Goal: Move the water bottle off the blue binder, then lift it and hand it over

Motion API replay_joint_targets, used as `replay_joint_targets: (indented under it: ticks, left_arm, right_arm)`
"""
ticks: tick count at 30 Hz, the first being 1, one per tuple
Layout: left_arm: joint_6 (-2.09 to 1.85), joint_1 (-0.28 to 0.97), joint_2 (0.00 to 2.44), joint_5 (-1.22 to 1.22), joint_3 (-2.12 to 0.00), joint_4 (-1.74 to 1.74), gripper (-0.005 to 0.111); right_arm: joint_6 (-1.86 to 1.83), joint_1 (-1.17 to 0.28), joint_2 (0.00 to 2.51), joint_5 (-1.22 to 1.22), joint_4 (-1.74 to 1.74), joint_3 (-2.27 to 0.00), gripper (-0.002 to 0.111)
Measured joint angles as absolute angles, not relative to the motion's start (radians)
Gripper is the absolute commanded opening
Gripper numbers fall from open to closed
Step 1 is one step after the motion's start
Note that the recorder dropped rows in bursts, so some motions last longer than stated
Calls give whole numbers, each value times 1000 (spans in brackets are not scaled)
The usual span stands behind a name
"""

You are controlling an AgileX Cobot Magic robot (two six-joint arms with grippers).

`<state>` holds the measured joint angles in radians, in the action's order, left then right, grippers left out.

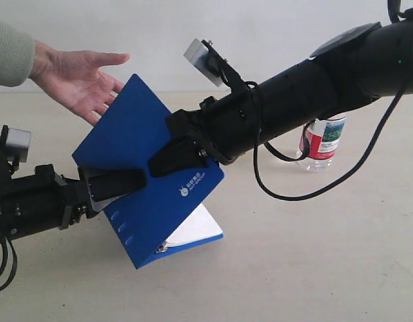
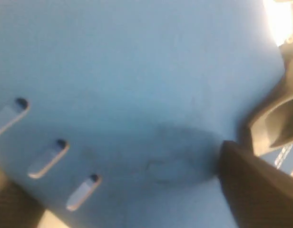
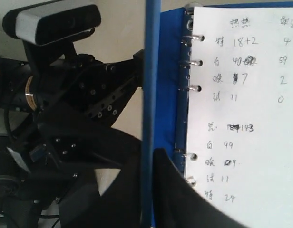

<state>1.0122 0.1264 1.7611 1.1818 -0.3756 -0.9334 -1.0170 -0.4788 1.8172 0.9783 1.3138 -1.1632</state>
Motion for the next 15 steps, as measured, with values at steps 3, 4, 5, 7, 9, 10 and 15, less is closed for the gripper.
replay_joint_targets:
  ticks: [3,4,5,7,9,10,15]
  left_arm:
    - [1038,126,1761,1186,-376,-905,5]
    - [1042,126,1761,1186,-376,-903,6]
    - [1042,126,1761,1186,-376,-903,5]
    - [1052,126,1761,1186,-376,-903,4]
    - [1070,127,1761,1186,-376,-900,4]
    - [1075,127,1761,1177,-376,-899,4]
    - [1084,133,1757,1047,-382,-917,4]
  right_arm:
    - [-1023,-478,1817,970,1312,-1163,8]
    - [-1023,-477,1817,970,1307,-1163,13]
    - [-1023,-477,1817,970,1302,-1163,21]
    - [-1023,-477,1817,978,1293,-1163,56]
    - [-1021,-479,1817,993,1266,-1163,81]
    - [-1012,-480,1817,989,1246,-1163,88]
    - [-815,-489,1815,828,952,-1163,85]
